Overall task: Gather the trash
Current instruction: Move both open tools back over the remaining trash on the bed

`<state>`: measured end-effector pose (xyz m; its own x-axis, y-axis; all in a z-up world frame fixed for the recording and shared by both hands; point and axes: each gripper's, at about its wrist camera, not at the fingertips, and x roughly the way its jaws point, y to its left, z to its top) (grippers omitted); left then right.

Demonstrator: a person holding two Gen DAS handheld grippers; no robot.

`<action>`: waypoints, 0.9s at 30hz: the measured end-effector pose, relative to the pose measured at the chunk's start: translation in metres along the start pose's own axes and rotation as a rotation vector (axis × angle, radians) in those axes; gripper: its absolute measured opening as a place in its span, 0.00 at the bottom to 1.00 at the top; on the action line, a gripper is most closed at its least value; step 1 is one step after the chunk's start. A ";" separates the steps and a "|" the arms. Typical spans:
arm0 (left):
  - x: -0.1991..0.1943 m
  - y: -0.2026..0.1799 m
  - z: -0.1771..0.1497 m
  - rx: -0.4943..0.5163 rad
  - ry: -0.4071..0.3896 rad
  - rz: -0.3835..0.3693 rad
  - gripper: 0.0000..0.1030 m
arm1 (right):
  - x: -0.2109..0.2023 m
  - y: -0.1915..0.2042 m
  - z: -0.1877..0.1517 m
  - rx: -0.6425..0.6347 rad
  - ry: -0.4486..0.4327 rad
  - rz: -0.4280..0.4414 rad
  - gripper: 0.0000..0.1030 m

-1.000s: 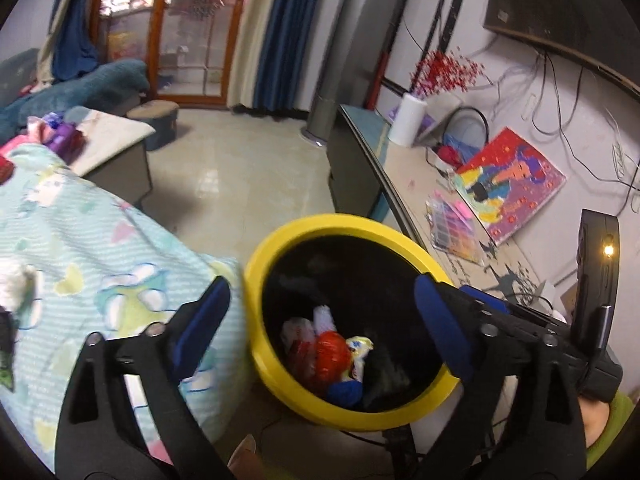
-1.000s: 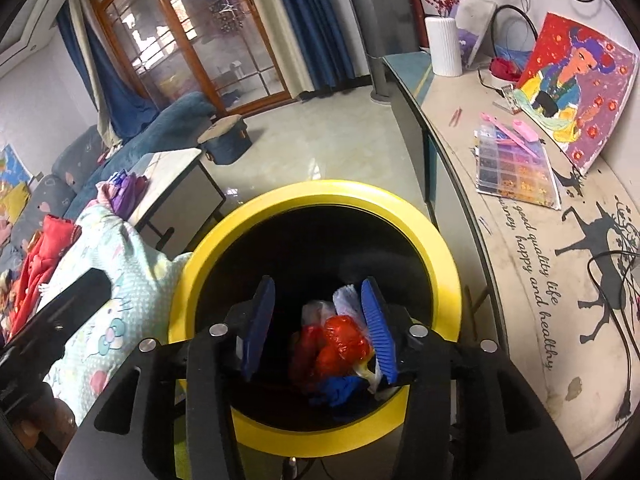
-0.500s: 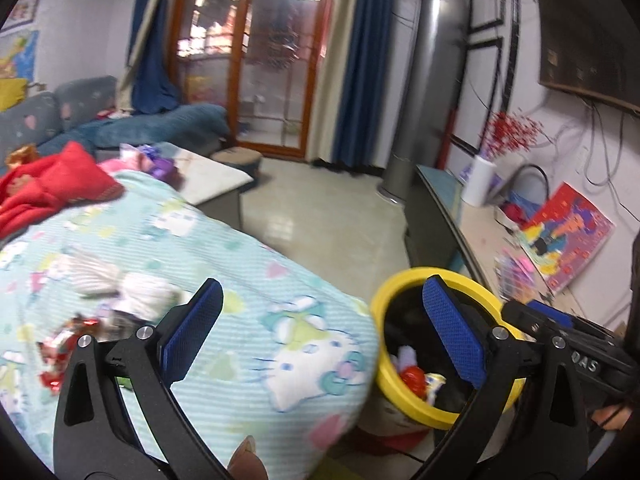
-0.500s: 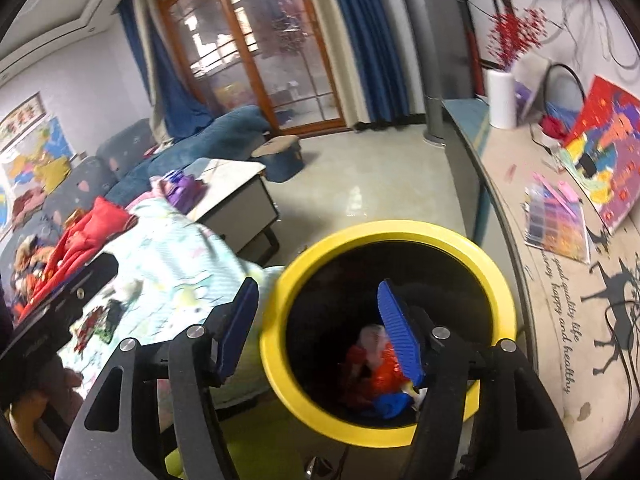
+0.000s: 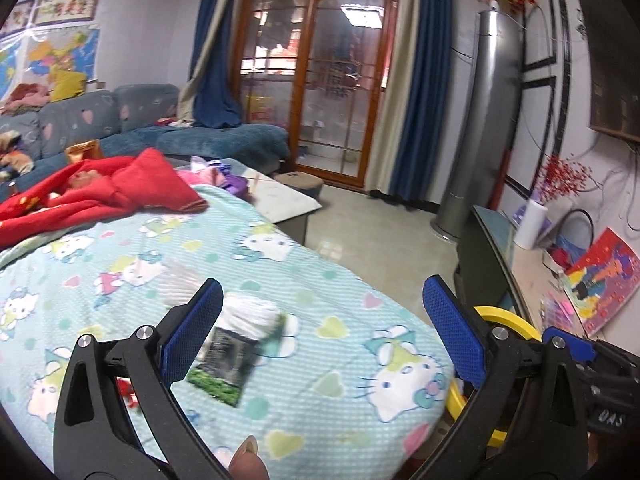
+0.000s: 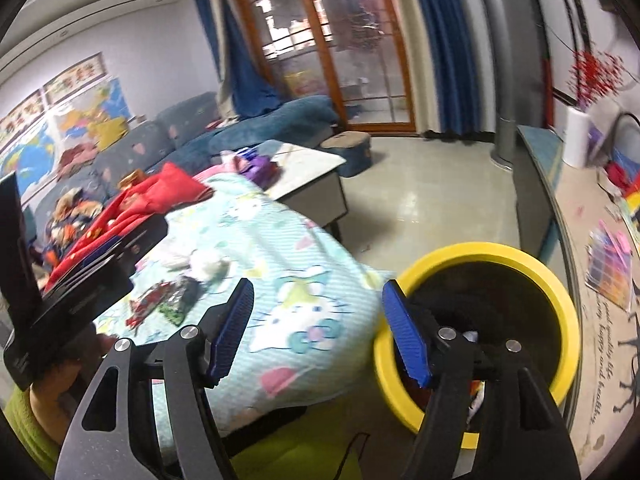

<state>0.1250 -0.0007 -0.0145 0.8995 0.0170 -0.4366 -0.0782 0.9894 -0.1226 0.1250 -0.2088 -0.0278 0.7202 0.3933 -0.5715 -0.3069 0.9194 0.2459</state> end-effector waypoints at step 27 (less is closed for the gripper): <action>0.004 0.160 0.002 -0.217 0.095 0.166 0.89 | 0.084 0.126 -0.006 -0.195 0.136 0.137 0.63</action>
<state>0.1172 0.1579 -0.0345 0.8233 0.1526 -0.5468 -0.3205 0.9199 -0.2259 0.1433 -0.0595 -0.0494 0.5777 0.4986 -0.6463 -0.5190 0.8355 0.1806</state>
